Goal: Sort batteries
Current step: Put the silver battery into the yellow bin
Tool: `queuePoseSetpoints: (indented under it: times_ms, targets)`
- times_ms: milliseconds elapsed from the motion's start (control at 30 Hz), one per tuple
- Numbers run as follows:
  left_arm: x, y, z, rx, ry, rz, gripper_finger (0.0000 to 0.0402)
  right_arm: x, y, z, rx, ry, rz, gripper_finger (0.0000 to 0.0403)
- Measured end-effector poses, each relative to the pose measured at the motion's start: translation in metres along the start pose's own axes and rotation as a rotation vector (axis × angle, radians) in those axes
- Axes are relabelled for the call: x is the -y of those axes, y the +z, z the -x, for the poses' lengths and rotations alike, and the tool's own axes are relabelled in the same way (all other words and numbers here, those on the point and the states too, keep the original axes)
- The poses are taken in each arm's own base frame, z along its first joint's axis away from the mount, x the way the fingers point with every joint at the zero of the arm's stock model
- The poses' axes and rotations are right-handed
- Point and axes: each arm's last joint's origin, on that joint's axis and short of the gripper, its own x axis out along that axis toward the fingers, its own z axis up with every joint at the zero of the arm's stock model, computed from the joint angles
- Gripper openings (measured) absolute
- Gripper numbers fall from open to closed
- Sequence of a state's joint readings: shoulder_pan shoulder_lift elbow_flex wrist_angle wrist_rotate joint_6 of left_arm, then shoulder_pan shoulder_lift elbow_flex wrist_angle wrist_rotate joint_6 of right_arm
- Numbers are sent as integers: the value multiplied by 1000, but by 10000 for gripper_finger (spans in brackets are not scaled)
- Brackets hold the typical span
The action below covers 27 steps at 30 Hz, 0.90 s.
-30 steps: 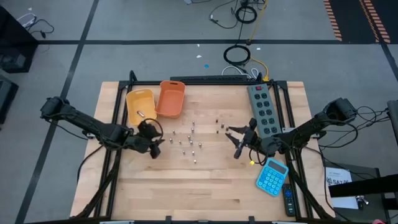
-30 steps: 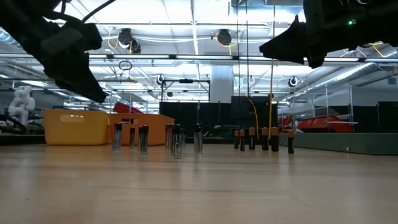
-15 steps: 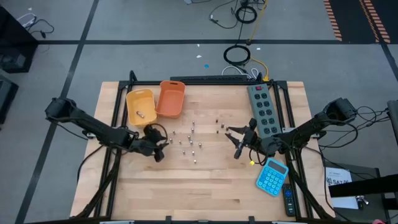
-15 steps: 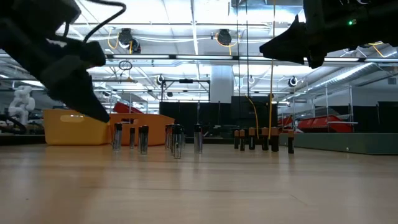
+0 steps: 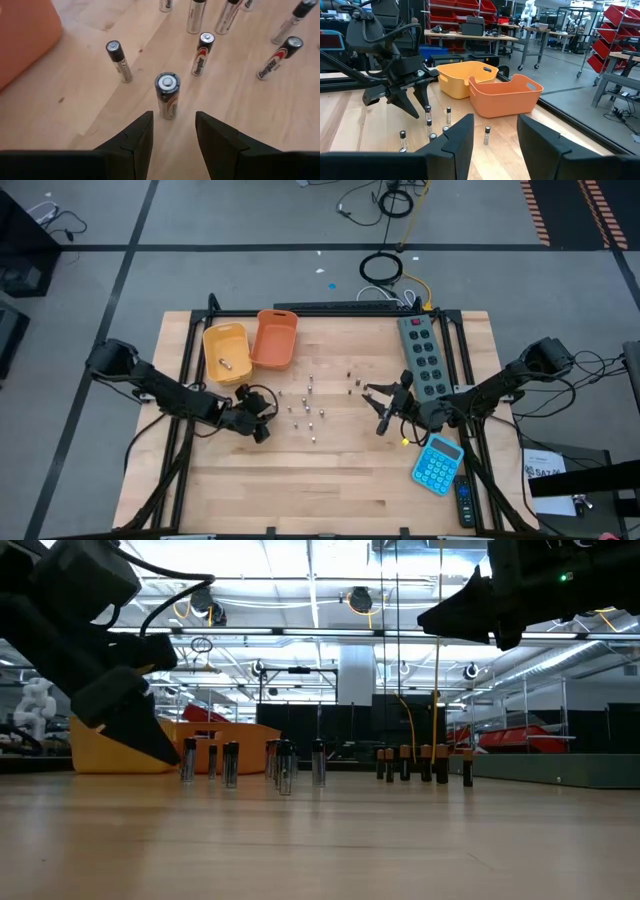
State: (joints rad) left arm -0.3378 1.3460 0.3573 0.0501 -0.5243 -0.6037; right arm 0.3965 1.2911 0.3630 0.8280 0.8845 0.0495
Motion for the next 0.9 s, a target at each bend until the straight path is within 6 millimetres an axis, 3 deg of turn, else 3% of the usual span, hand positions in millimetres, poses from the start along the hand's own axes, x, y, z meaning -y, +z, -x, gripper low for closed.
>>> queuePoseSetpoints:
  times_ms: [600, 700, 800, 900]
  targets:
    - [-5, 7, -18, 45, 27, 63, 152, 0, 0, 0, -1, 0, -8, 144]
    - [-5, 7, -21, 46, 31, 53, 119, 0, 0, 0, -1, 0, -9, 144]
    - [-5, 7, -22, 45, 30, 49, 58, 0, 0, 0, -1, -1, -8, 144]
    - [-5, 7, -22, 42, 24, 47, 54, 0, 0, 0, -2, -1, -8, 144]
